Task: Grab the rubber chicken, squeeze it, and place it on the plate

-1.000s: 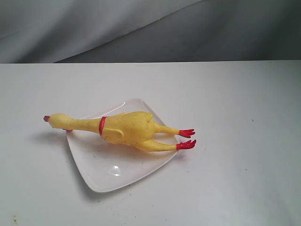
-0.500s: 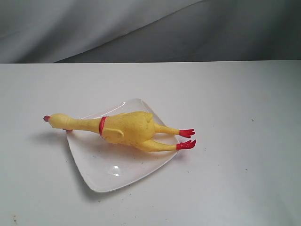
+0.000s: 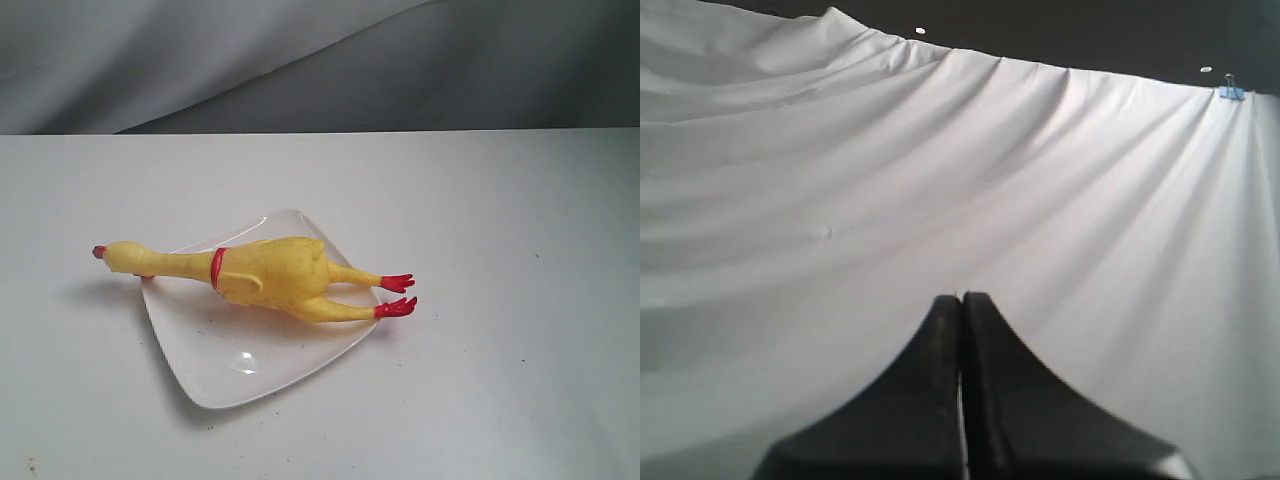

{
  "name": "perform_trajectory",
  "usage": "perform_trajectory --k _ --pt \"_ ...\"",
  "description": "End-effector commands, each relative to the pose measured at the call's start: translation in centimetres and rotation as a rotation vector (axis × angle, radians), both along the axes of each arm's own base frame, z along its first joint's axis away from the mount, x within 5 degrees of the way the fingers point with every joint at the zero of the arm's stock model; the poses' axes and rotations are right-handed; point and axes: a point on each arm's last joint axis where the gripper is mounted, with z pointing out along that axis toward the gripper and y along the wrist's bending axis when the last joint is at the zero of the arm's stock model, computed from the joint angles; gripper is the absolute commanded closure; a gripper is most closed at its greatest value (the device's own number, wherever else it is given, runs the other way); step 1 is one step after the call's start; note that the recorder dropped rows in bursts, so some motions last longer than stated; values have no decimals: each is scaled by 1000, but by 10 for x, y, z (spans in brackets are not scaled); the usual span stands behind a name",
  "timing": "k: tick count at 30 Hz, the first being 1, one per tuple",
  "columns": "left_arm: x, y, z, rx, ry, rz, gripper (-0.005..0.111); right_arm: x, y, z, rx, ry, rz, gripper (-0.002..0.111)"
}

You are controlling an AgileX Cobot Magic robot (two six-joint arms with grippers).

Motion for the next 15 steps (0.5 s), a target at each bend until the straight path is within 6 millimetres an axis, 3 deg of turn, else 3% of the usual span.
perform_trajectory --k 1,6,15 --pt "2 1 -4 39 33 32 106 0 0 -1 1 -2 -4 108" --pt "6 1 -14 32 101 26 106 0 0 -1 1 -2 -4 108" --pt "18 3 -49 16 212 22 106 0 0 -1 1 -2 -4 108"
